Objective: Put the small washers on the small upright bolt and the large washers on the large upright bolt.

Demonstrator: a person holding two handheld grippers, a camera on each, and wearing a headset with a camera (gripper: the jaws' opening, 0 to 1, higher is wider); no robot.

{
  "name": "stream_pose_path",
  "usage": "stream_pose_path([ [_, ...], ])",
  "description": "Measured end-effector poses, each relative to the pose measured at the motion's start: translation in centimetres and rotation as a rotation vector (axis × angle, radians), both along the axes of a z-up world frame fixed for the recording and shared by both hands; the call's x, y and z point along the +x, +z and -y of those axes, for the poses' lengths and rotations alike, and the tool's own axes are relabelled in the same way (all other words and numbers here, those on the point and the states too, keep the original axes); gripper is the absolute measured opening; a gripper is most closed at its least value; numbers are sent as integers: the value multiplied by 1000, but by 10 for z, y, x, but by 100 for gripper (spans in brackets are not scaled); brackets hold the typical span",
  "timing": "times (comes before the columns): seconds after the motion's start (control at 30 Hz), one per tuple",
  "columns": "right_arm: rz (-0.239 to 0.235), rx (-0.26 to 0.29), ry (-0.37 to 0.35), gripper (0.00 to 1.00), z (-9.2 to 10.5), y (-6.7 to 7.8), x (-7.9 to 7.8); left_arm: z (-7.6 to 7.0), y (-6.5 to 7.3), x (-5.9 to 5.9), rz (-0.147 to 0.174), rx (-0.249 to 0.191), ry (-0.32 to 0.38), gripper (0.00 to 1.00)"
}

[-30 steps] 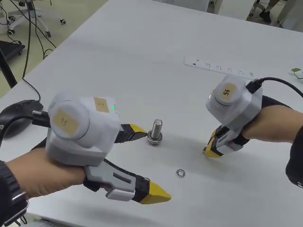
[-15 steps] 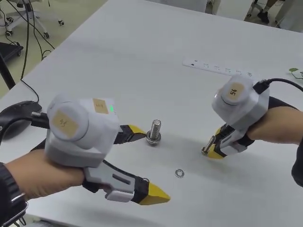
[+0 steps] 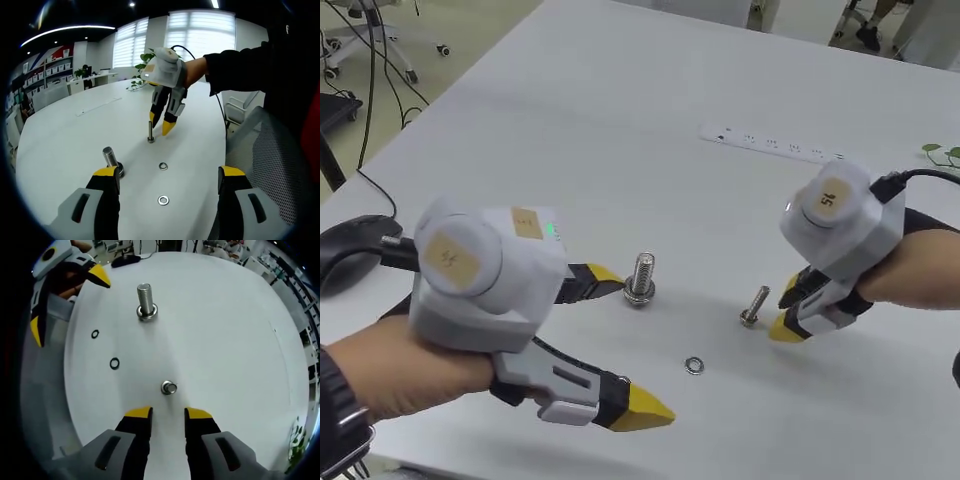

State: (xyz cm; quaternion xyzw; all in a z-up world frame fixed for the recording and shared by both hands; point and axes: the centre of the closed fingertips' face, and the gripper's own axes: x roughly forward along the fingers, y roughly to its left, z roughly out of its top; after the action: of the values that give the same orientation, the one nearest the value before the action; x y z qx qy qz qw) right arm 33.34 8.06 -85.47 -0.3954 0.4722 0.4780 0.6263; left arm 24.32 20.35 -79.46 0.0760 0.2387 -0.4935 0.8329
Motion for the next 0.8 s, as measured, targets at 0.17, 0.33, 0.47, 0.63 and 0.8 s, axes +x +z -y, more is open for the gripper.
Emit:
stream_pose_path([
  [0.17, -4, -4, 1, 27, 2, 0, -8, 0, 2, 1, 5, -1, -1, 80],
  [0.33, -13, -12, 8, 27, 3, -1, -19, 0, 2, 1, 6, -2, -2, 80],
  [0.47, -19, -4, 10, 27, 0, 1, -27, 1, 3, 1, 9, -3, -5, 80],
  [0.63, -24, 1, 22, 27, -5, 1, -33, 1, 2, 0, 7, -1, -6, 80],
  [0.8, -25, 8, 29, 27, -9, 4, -37, 1, 3, 0, 10, -1, -7, 80],
])
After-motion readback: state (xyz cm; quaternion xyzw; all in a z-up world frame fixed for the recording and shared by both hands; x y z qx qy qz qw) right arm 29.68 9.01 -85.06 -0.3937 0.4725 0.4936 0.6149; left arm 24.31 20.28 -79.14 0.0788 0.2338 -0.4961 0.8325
